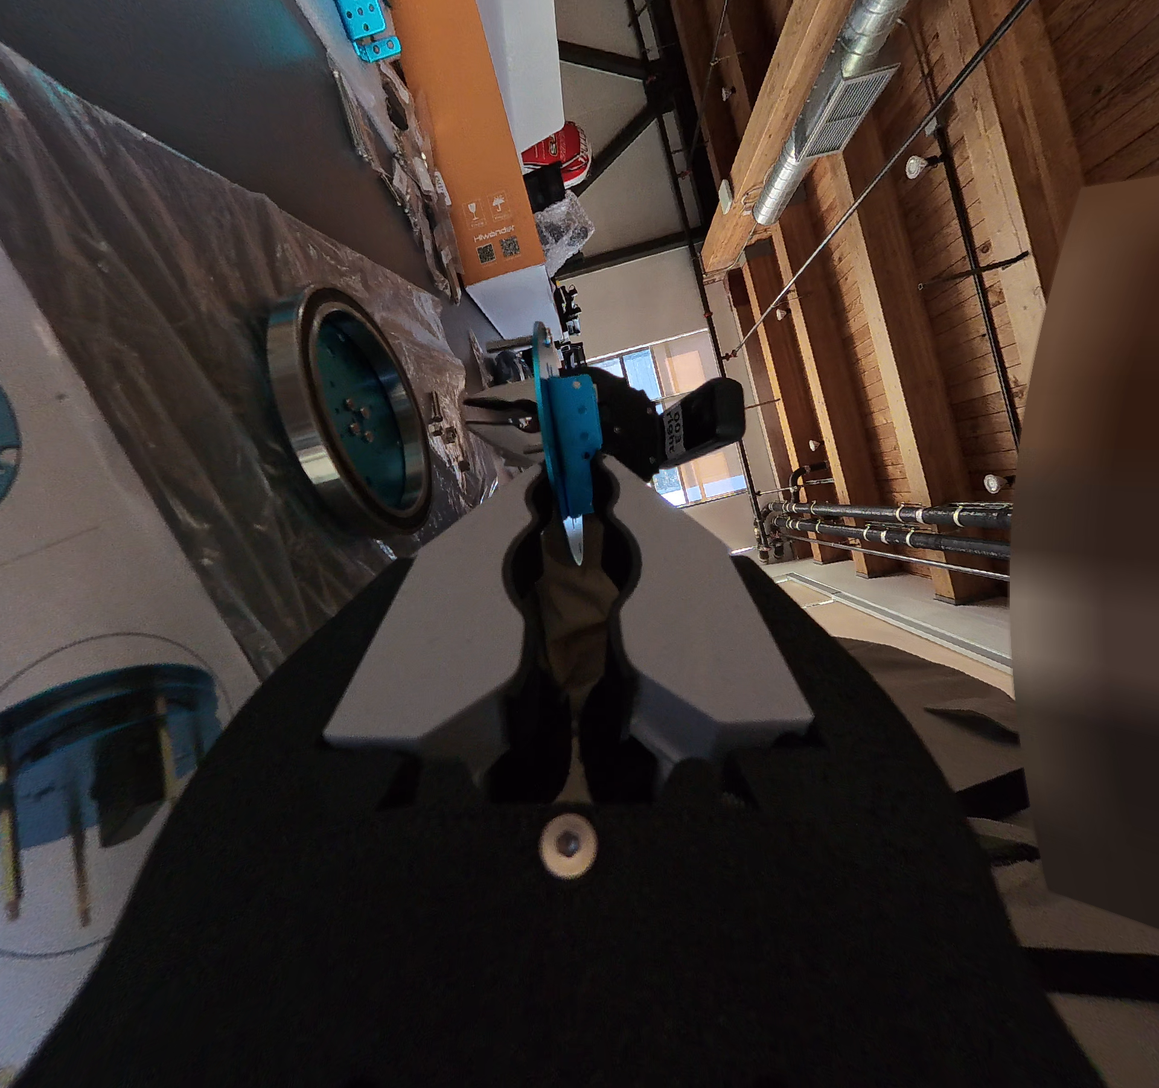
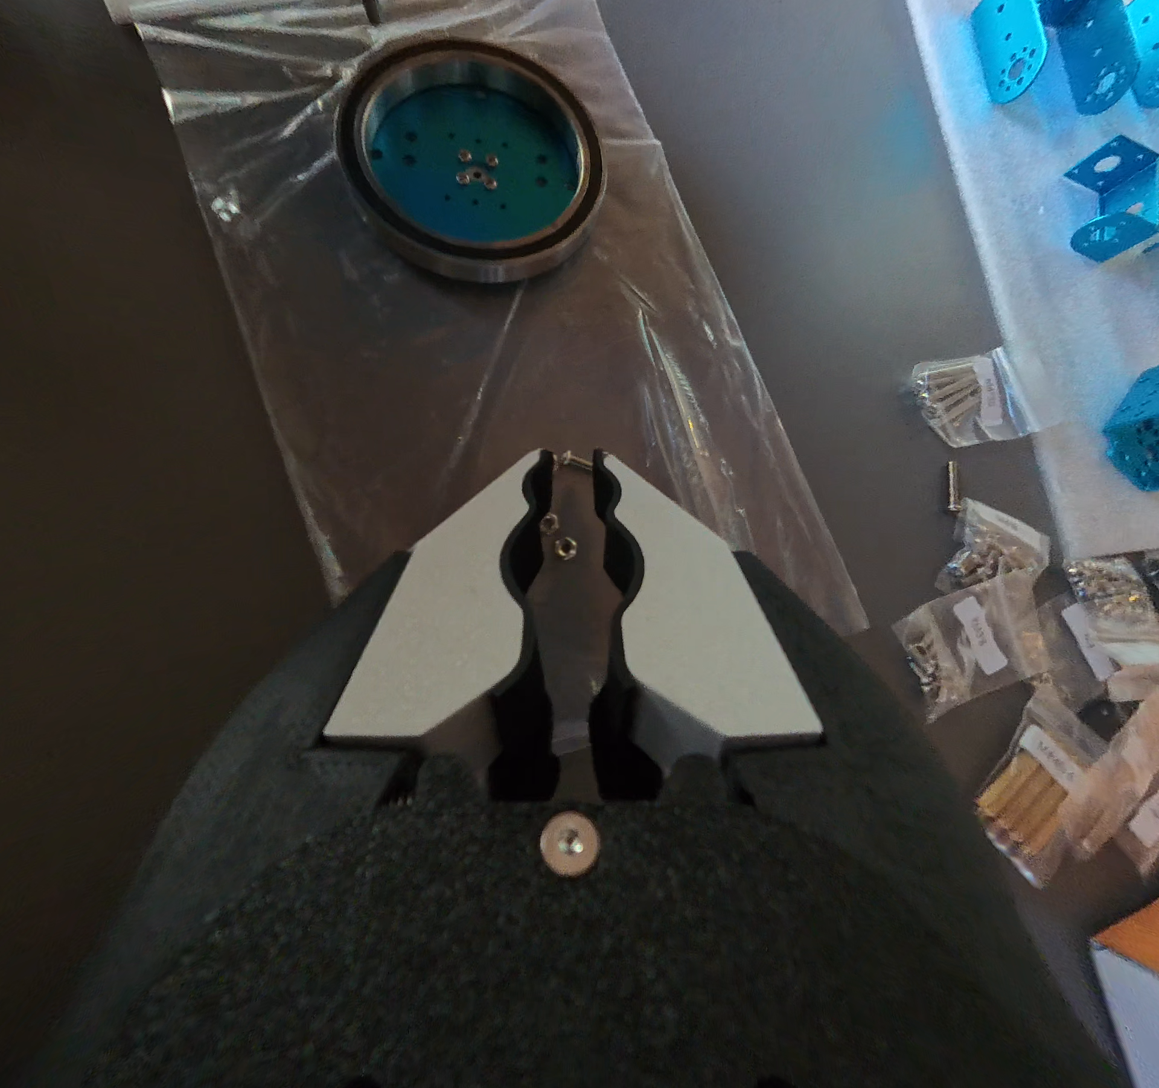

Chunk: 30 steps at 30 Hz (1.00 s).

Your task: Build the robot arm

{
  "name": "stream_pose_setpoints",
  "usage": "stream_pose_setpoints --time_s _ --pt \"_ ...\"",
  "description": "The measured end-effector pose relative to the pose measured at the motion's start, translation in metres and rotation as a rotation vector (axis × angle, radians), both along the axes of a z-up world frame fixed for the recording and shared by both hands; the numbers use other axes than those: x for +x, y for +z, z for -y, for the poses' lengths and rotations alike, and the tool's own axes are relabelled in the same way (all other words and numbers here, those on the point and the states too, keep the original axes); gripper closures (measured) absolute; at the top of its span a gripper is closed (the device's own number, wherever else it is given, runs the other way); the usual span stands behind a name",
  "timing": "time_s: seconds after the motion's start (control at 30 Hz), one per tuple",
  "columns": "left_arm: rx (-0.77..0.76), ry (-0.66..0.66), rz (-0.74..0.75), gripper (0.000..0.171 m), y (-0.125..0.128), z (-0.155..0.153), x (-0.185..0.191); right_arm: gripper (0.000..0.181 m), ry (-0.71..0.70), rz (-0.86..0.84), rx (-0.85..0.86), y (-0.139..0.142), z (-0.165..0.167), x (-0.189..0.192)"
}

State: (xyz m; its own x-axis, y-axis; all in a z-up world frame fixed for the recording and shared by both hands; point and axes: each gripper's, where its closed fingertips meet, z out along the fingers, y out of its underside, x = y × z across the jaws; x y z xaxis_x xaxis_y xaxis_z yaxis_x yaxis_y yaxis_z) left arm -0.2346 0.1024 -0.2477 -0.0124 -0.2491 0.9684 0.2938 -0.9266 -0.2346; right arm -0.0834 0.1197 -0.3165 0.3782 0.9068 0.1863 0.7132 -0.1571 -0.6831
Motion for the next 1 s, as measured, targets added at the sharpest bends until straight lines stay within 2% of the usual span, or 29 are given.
stream_pose_setpoints --time_s 0.1,0.23,0.4,0.5,0.6,0.67,0.87,1.0 --pt "0.004 -0.004 -0.009 0.160 -0.001 0.000 -0.001 0.170 0.053 0.065 -0.005 -0.007 -0.004 0.001" --pt "0.009 0.001 -0.006 0.160 0.002 -0.001 -0.003 0.169 0.218 0.168 -0.018 -0.011 -0.003 0.008" --pt "0.009 0.027 -0.008 0.160 0.002 -0.005 -0.010 0.169 0.393 0.250 -0.052 -0.010 -0.005 -0.002" --pt "0.013 0.040 -0.012 0.160 0.003 -0.007 -0.017 0.170 0.483 0.352 -0.143 -0.020 0.000 -0.001" --pt "0.023 0.048 -0.013 0.160 0.006 -0.007 -0.022 0.173 0.481 0.434 -0.248 -0.018 -0.001 0.008" --pt "0.025 0.054 -0.012 0.160 0.006 -0.007 -0.024 0.173 0.485 0.431 -0.267 -0.016 -0.003 0.010" --pt "0.026 0.069 -0.005 0.160 0.006 -0.009 -0.030 0.172 0.444 0.392 -0.254 -0.007 -0.013 0.015" --pt "0.024 0.089 -0.004 0.160 0.005 -0.014 -0.037 0.172 0.450 0.388 -0.254 -0.012 -0.006 0.011"
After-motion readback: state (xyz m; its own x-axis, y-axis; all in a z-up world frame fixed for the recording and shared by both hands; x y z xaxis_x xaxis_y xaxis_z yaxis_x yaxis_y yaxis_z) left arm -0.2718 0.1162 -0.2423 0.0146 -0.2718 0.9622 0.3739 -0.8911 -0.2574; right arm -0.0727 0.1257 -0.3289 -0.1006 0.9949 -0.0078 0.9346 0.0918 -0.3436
